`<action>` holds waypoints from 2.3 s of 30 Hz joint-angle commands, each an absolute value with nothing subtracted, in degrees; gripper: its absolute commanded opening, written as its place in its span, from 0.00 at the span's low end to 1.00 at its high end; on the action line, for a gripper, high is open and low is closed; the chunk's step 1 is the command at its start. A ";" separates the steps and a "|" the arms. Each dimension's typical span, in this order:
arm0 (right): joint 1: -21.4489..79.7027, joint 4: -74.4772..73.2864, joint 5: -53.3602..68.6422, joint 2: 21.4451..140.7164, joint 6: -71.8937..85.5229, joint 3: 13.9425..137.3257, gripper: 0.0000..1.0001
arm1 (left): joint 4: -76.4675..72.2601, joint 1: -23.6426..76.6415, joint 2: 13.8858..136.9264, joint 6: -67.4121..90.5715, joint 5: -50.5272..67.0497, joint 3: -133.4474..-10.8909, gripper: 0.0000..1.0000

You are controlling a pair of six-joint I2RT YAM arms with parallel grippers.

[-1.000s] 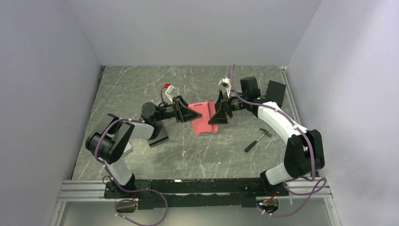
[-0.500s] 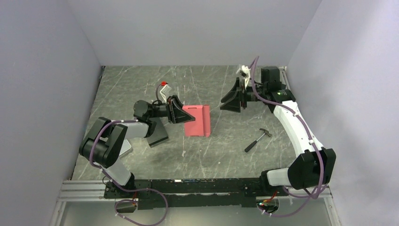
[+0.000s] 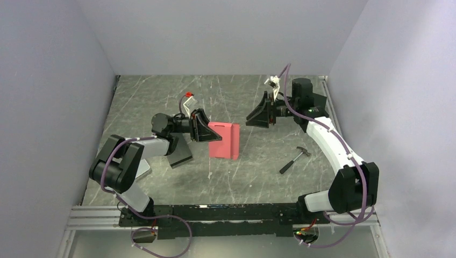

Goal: Fold the paper box

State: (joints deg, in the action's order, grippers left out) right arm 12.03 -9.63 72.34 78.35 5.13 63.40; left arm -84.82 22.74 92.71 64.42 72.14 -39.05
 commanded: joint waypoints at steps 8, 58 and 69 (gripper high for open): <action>11.43 -69.56 76.93 72.72 -101.61 63.14 0.65 | -89.07 20.72 94.84 76.82 67.15 -43.93 0.05; 29.88 -26.16 45.31 69.11 -58.93 62.31 0.48 | -89.21 19.60 110.11 100.12 65.74 -54.43 0.04; 29.38 -20.84 40.46 68.82 -47.33 62.55 0.43 | -89.21 19.56 110.02 100.12 65.83 -54.57 0.04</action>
State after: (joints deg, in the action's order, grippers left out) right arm 29.78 -25.76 43.55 70.02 -52.34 61.21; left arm -85.23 19.20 110.52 99.68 64.84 -52.53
